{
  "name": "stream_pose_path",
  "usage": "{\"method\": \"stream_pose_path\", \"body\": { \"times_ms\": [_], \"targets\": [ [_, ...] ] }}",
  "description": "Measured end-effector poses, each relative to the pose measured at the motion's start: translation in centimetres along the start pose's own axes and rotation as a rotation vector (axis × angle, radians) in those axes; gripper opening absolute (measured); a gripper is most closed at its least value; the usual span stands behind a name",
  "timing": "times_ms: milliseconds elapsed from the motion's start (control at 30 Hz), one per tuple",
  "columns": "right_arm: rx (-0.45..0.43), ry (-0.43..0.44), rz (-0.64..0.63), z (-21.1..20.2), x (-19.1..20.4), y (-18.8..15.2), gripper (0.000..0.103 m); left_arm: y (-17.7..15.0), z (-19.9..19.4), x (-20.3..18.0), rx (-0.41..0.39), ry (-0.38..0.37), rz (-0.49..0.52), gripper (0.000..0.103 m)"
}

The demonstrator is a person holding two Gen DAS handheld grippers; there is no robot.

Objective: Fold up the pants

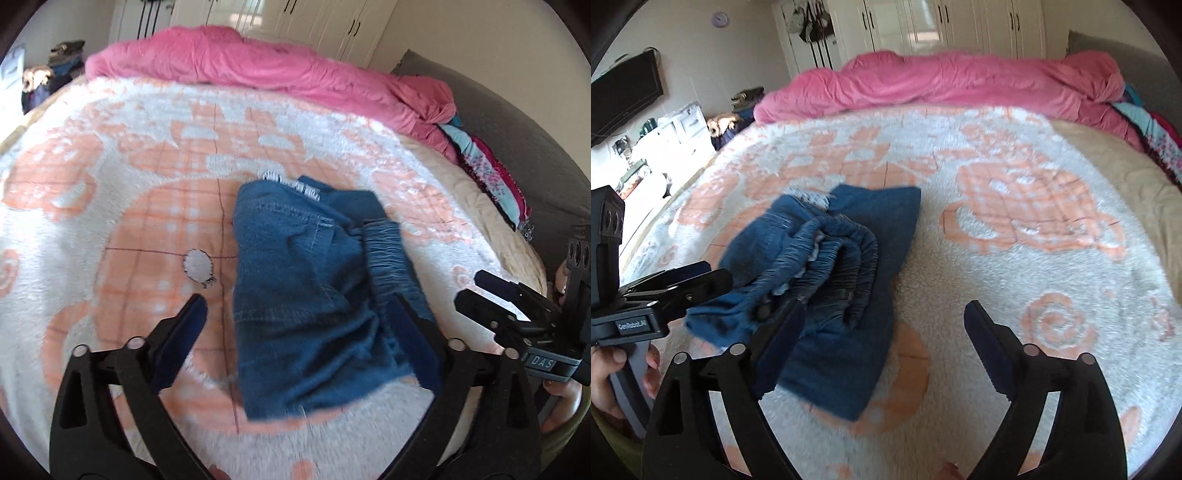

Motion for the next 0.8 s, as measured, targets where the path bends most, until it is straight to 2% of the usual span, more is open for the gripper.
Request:
{"method": "stream_pose_path", "body": {
  "times_ms": [133,367,800],
  "targets": [
    [-0.059,0.011,-0.007,-2.3,0.5,-1.0,0.097,-0.9,-2.9,-0.3,-0.052,0.002,0.001,0.093],
    [-0.146,0.000,-0.031,-5.8,1.8,-2.8,0.098,-4.1,-5.9,-0.4,-0.068,0.045,-0.023,0.093],
    [-0.141,0.016,-0.023,-7.3,2.8,-6.0,0.098,-9.7,-7.4,-0.7,-0.043,0.060,-0.058,0.094]
  ]
}}
Point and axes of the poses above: each gripper's, at about its wrist camera, not at the fingertips, and z roughly the way its jaws point, x to its left, y to its top, the point moved 4 cm from there along z, roughly the way its jaws point, and after that the axes turned 5 degrees about x, right-handed, at the moved point
